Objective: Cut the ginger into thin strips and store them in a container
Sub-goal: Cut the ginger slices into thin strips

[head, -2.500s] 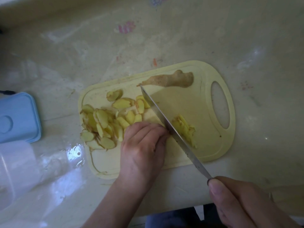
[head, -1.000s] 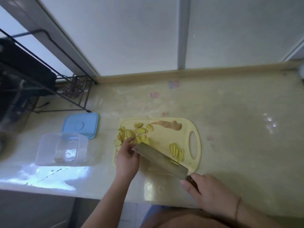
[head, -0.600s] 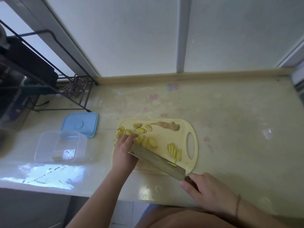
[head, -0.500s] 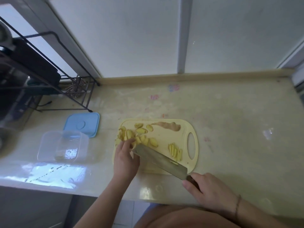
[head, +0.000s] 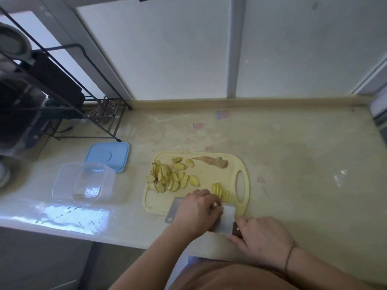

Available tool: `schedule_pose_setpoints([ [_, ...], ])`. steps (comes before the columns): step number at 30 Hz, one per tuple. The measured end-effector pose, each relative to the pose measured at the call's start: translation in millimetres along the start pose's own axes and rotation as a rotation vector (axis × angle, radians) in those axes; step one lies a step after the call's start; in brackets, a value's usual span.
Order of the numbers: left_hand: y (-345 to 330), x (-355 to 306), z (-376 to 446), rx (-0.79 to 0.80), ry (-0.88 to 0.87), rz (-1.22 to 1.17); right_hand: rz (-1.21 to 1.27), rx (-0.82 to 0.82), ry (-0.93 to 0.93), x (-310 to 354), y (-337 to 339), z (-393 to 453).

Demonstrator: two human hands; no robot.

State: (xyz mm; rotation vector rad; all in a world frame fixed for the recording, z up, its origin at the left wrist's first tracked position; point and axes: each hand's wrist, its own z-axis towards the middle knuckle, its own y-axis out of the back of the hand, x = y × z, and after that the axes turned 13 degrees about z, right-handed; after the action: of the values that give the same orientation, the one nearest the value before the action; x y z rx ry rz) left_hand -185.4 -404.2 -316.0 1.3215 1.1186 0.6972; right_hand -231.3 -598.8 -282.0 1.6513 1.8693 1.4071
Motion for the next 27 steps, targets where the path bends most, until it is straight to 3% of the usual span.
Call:
schedule_pose_setpoints([
  [6, -7, 3, 21, -0.008, -0.027, 0.019, -0.027, -0.047, 0.030, -5, -4, -1],
  [9, 1, 1, 33, 0.048, 0.188, -0.094, -0.084, -0.230, 0.136, -19, -9, -9],
  [10, 4, 0, 36, 0.080, 0.282, -0.130, -0.091, -0.217, 0.105, -24, -6, -15],
  [12, 5, -2, 38, 0.131, 0.388, -0.145, -0.127, -0.341, 0.062, -43, -21, -25],
  [17, 2, -20, 38, 0.225, 0.320, -0.017, -0.066, -0.615, 0.071, -108, -37, -73],
  [21, -6, -34, 41, 0.197, 0.264, 0.056, -0.006, -0.538, -0.043, -137, -31, -77],
  [27, -5, -26, 46, 0.186, 0.285, -0.045, 0.021, -0.235, -0.135, -156, 3, -68],
])
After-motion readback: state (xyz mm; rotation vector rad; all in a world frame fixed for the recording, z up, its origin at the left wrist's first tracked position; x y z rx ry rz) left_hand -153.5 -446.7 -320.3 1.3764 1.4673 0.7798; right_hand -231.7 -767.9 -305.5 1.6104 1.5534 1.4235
